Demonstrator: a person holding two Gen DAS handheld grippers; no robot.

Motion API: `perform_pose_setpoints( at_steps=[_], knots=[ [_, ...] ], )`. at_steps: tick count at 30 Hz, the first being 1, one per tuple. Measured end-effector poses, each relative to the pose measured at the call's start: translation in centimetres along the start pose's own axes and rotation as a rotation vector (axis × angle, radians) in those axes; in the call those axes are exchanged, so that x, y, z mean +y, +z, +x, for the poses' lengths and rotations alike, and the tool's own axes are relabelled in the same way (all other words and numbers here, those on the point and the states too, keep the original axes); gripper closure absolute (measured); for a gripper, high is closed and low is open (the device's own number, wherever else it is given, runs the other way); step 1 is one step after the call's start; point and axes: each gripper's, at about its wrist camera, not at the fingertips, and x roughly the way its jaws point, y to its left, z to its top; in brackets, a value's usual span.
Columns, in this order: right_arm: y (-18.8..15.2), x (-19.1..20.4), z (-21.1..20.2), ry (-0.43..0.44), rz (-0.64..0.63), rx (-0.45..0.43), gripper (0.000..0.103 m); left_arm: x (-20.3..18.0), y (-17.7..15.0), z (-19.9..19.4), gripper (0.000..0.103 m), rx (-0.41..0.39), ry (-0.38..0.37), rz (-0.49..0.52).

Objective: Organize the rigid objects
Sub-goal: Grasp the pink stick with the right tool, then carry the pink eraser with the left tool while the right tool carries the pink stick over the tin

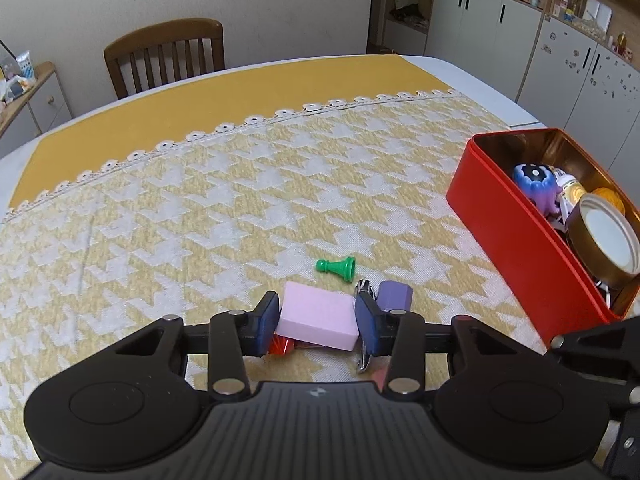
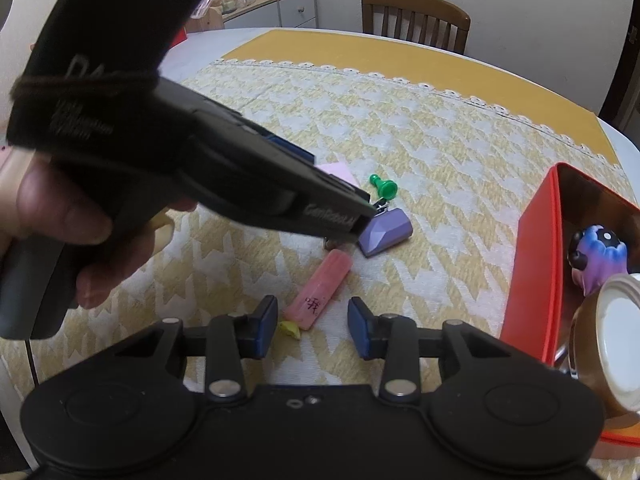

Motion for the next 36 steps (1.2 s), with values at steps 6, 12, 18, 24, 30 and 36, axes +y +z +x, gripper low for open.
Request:
perform_pose_setpoints(
  at_steps=[6,12,18,24,30,36],
  knots=[
    [-0.1,0.2,0.6,-0.003,-0.017,0.012,0.079,-0.1,0.0,-0.1,0.062,-0.001,0.006,-0.001],
    [-0.2,-0.1,0.5,-0.009,-0.005,0.01,0.087,-0.3,-0.2,-0.5,0.062,-0.006,0.021,-0.011],
    [-0.5,-1.1,-0.4,-0.002,0.043,-0.011,0.089,0.3,-0.3,-1.5,0.062,-0.01,0.006,-0.062],
    [-0.8,-1.9,-2.5,0.009,0.078,-0.042,0.089,0.5,-0.6,-2.8,0.062,-0.017,-0.003,-0.108],
    [-1.2,-2.8,-5.3,0.021,0.112,-0.076,0.089,0.0,-0.5,-4.7,0.062,-0.039,0.0,-0.12],
    [-1.6,-4.1,-7.6,0.02,0.146,-0.105,0.089,-0.2,-0.3,-6.9,0.062,-0.07,-0.017,-0.148]
  ],
)
